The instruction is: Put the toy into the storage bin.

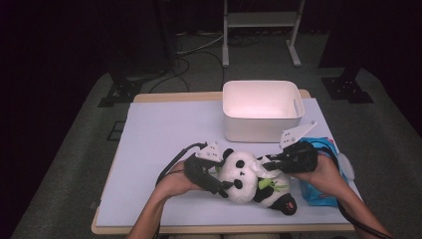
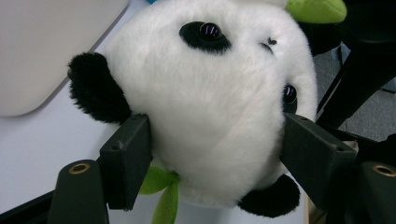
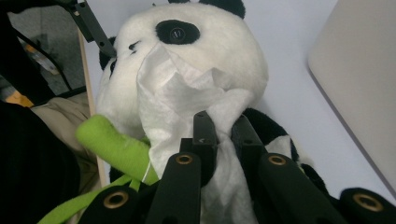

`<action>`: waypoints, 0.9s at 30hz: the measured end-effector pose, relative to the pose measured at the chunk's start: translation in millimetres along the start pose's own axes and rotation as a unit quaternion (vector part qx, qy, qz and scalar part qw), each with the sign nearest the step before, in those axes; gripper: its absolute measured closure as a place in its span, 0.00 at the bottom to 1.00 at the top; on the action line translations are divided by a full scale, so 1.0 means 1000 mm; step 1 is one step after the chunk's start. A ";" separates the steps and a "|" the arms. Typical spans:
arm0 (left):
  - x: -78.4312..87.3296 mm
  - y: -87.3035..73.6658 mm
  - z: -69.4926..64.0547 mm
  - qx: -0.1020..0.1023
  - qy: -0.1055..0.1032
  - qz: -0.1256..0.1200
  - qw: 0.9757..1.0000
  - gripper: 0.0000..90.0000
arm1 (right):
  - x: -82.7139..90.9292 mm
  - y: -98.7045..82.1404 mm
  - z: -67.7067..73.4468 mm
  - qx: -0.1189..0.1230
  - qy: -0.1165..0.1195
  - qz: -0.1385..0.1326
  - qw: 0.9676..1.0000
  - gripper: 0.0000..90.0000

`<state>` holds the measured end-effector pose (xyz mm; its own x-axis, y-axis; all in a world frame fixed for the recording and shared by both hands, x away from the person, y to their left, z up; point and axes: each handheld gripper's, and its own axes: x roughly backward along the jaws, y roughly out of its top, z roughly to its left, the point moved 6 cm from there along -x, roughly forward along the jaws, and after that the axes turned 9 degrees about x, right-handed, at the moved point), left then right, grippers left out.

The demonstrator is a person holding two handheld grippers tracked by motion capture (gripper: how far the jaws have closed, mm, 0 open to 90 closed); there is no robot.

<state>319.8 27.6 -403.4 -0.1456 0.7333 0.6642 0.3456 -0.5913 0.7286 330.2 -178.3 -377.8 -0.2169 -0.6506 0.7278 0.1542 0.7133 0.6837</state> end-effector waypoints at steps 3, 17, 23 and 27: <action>0.000 0.004 -0.002 -0.003 -0.001 -0.003 1.000 0.30 | -0.001 0.001 -0.003 -0.017 0.016 -0.014 1.000 0.92; 0.000 0.009 -0.006 -0.010 -0.001 -0.006 1.000 0.30 | -0.006 0.021 -0.011 -0.029 0.045 -0.022 0.998 0.91; 0.000 0.012 -0.009 -0.014 -0.005 -0.011 1.000 0.30 | -0.009 0.043 -0.013 -0.015 0.053 -0.023 0.998 0.91; 0.000 0.013 -0.010 -0.020 -0.004 -0.008 1.000 0.30 | -0.019 0.059 -0.011 0.001 0.062 -0.017 0.998 0.91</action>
<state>315.3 16.8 -392.4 -0.1441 0.7448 0.6516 0.3061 -0.5926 0.7450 354.2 -127.2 -350.7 -0.1009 -0.7021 0.7049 0.1475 0.6901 0.7085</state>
